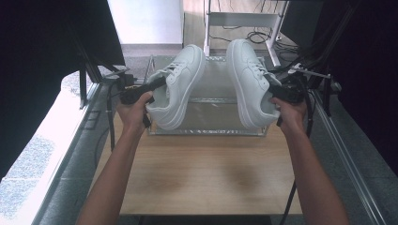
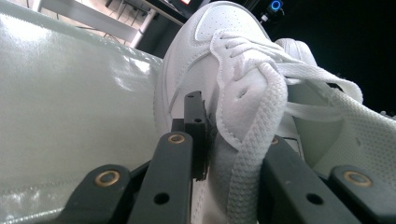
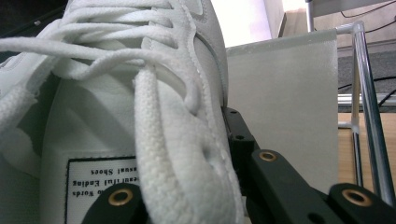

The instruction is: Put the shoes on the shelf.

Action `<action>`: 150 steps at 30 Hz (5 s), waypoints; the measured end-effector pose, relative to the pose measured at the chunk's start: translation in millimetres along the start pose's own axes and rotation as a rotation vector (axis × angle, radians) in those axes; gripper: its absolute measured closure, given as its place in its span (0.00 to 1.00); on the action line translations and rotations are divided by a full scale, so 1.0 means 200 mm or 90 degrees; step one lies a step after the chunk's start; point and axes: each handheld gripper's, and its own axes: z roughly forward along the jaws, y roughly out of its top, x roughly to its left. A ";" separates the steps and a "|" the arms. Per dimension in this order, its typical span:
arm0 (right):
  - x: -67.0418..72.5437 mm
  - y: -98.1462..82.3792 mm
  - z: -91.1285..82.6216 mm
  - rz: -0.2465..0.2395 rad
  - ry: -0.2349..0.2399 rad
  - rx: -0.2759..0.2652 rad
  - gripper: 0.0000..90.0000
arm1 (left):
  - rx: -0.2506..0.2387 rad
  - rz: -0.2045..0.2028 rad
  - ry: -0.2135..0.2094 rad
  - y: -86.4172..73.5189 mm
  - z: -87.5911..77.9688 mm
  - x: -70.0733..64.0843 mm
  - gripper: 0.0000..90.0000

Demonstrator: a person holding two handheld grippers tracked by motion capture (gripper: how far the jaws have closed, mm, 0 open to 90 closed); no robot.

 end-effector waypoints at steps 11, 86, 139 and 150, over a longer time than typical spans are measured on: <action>0.04 0.07 0.06 0.000 -0.010 0.004 0.96 | 0.001 0.008 0.018 0.06 0.05 -0.02 0.92; 0.16 0.25 0.64 -0.038 -0.144 0.086 0.65 | 0.041 -0.047 0.127 0.16 0.62 0.04 0.59; 0.22 -0.12 0.37 -0.252 -0.064 0.103 1.00 | 0.150 0.170 0.128 -0.15 0.33 -0.09 0.96; 0.21 -0.16 0.19 -0.244 -0.031 0.008 0.72 | 0.077 0.195 0.083 -0.19 0.15 -0.12 0.61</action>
